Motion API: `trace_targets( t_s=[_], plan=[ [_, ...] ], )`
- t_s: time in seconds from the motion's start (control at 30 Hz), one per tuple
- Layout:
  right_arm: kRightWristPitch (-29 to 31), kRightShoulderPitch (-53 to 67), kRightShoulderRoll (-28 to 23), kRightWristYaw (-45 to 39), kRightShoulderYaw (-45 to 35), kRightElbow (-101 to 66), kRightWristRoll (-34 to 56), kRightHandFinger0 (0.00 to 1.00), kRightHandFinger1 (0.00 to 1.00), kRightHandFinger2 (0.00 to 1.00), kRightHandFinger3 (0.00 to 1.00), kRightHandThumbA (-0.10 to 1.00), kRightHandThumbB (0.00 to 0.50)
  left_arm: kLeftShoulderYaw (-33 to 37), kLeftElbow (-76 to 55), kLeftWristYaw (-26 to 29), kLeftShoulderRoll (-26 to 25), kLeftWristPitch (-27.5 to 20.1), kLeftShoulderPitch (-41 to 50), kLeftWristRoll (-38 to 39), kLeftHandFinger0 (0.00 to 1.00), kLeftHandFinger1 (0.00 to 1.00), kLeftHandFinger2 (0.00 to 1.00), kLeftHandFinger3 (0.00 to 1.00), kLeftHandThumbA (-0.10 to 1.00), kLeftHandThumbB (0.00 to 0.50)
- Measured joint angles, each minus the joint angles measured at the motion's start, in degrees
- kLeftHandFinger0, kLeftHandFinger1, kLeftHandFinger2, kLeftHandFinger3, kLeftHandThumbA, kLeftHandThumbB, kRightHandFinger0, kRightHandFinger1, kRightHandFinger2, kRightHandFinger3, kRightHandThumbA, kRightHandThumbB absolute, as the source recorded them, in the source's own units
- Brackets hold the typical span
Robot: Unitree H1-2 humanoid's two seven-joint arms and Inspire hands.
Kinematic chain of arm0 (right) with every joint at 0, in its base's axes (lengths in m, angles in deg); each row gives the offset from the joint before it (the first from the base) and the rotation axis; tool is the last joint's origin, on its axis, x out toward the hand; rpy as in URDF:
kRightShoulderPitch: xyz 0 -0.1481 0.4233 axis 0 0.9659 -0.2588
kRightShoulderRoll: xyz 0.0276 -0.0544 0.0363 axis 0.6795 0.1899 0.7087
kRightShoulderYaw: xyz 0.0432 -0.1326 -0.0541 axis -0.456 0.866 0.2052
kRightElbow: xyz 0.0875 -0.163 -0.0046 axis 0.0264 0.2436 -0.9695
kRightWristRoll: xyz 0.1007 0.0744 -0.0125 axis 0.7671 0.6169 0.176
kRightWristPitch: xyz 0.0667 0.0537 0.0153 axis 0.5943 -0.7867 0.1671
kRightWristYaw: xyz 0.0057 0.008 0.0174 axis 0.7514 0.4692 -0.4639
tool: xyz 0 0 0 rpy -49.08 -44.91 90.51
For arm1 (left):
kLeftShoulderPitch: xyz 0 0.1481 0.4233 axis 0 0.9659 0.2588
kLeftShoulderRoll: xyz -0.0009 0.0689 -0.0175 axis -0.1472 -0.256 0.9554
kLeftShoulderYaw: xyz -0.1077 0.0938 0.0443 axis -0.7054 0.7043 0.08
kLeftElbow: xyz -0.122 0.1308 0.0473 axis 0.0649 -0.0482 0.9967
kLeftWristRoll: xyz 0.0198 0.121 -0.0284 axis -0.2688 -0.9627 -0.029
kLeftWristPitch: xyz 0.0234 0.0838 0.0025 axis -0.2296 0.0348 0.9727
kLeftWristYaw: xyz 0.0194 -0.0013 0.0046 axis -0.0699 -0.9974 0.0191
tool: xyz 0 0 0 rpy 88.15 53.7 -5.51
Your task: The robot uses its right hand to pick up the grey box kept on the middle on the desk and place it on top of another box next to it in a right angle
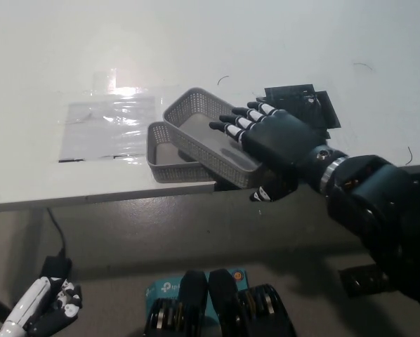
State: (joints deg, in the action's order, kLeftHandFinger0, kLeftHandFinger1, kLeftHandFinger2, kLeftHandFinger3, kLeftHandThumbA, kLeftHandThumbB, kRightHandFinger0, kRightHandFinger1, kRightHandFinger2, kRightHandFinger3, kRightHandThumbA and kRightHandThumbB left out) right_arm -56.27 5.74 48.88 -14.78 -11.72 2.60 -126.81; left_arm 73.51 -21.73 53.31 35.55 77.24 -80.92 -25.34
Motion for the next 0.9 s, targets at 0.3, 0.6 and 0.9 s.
trace_targets(
  t_s=[0.3, 0.6, 0.9],
  plan=[
    [-2.6, 0.3, -4.5, -7.6, -3.8, -10.5, 3.1, 1.0, 1.0, 1.0, 1.0, 1.0, 0.5, 0.0, 0.4, 0.0, 0.0, -0.5, 0.0, 0.1, 0.0, 0.0, 0.07, 0.26, 1.0, 0.5],
    [-7.8, 4.8, -8.5, -12.8, -13.2, -24.1, 6.9, 1.0, 1.0, 1.0, 1.0, 1.0, 0.5, -0.1, 0.4, 0.0, 0.1, -0.5, 0.1, 0.2, 0.0, 0.0, 0.07, 0.27, 1.0, 0.5],
    [-9.6, 17.4, -5.5, -8.2, -23.7, -26.8, 8.2, 0.43, 0.82, 1.0, 1.0, 0.87, 0.239, -0.1, 0.8, 0.0, 0.2, -0.5, 0.2, 0.4, 0.0, 0.0, 0.07, 0.26, 1.0, 0.5]
  ],
)
